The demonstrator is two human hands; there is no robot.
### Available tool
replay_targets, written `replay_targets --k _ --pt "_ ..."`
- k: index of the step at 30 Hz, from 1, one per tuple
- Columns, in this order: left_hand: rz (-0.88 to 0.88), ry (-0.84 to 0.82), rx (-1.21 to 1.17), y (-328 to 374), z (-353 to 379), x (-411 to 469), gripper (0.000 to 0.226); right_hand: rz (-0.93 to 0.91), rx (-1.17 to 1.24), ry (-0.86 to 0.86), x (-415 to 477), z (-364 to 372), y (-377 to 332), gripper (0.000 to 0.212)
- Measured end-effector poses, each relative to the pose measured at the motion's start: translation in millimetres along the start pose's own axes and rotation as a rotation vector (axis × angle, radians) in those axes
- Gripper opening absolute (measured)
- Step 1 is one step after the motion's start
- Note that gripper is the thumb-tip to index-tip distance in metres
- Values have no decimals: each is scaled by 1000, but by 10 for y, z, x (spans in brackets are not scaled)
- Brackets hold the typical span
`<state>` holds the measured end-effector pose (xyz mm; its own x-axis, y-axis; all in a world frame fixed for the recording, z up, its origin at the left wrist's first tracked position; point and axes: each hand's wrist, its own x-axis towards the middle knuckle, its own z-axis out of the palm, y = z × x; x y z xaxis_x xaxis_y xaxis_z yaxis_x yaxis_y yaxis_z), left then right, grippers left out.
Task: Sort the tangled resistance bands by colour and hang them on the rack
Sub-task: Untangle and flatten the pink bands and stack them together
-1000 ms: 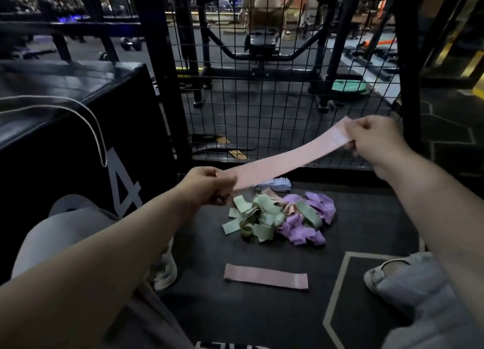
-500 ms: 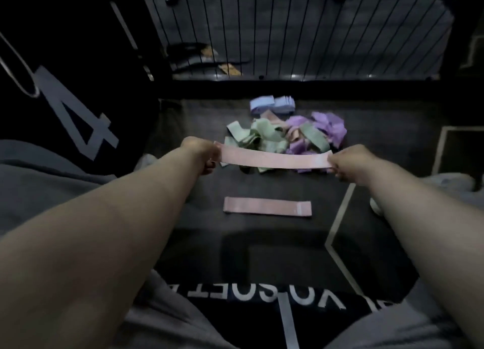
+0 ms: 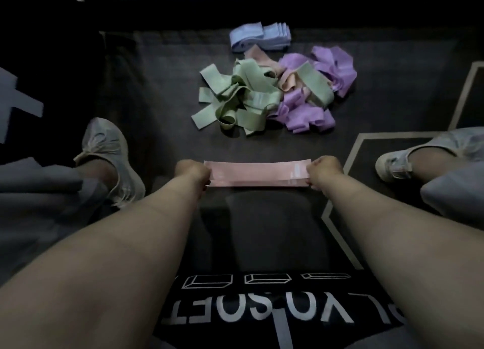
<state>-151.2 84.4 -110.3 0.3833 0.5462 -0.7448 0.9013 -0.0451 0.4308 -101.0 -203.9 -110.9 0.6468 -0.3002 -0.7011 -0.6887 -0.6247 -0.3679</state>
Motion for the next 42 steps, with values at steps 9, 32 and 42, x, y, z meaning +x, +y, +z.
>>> replay_targets --k 9,32,42 --pt "36 37 150 -359 268 499 16 46 -125 97 131 166 214 20" --pt "812 42 1207 -407 355 326 41 -553 -858 23 227 397 457 58" --pt "264 78 609 -370 361 239 70 17 -166 196 162 423 399 56"
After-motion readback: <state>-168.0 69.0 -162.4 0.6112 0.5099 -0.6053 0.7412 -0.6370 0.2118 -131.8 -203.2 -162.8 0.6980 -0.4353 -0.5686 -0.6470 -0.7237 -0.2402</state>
